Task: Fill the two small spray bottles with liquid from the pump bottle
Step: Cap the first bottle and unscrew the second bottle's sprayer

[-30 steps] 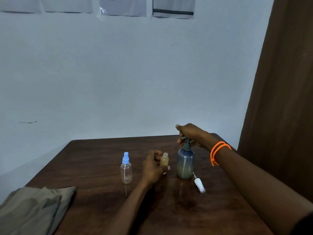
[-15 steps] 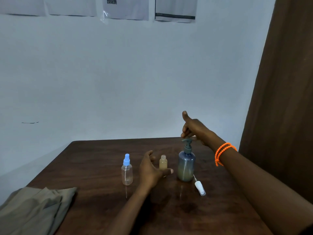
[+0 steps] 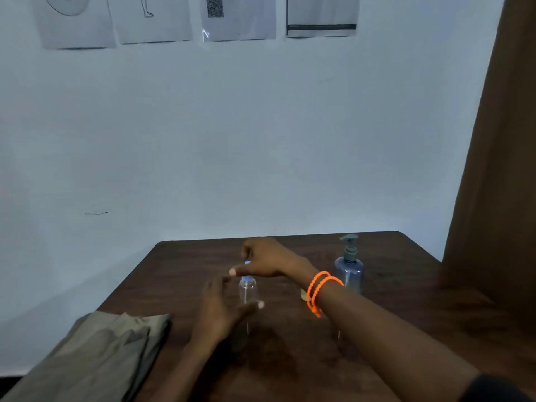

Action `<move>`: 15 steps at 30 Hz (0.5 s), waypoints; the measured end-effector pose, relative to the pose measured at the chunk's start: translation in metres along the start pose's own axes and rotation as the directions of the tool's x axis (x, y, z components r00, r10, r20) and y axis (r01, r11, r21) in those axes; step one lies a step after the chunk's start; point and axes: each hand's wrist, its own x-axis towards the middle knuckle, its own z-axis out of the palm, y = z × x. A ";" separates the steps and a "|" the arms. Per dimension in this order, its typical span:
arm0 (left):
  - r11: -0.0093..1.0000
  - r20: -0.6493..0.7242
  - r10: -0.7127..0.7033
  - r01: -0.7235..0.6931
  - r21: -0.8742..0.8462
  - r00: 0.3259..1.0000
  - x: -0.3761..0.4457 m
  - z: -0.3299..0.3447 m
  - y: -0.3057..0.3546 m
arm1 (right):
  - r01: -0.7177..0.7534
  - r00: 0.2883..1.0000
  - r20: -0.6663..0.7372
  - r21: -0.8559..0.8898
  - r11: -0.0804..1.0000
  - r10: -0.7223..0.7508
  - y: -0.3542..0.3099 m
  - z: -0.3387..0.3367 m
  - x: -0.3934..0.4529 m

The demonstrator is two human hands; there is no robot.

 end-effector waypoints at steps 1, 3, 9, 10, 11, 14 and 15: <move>1.000 0.039 0.014 -0.014 -0.021 0.999 0.001 0.001 0.000 | -0.005 1.000 0.020 0.008 1.000 0.005 -0.002 0.006 0.002; 0.998 0.050 0.053 -0.051 -0.041 0.997 0.004 0.005 0.005 | -0.023 0.999 0.043 0.063 0.998 0.020 -0.002 0.013 0.004; 0.986 0.054 0.095 -0.086 -0.142 0.994 0.009 0.017 0.015 | 0.037 0.999 0.031 0.012 0.999 -0.037 0.004 -0.006 -0.002; 0.985 0.063 0.100 -0.090 -0.148 0.993 0.008 0.020 0.018 | 0.034 0.999 0.015 0.030 0.999 -0.035 0.007 -0.016 -0.005; 0.982 0.067 0.111 -0.099 -0.161 0.992 0.009 0.022 0.022 | 0.032 0.999 -0.014 0.059 0.998 -0.031 0.010 -0.028 -0.010; 0.975 0.032 0.135 -0.127 -0.183 0.990 0.008 0.031 0.034 | 0.026 0.985 -0.171 0.145 0.989 -0.001 0.020 -0.065 -0.036; 0.971 0.017 0.142 -0.136 -0.195 0.990 0.008 0.035 0.039 | 0.015 0.973 -0.232 0.157 0.988 0.022 0.026 -0.074 -0.048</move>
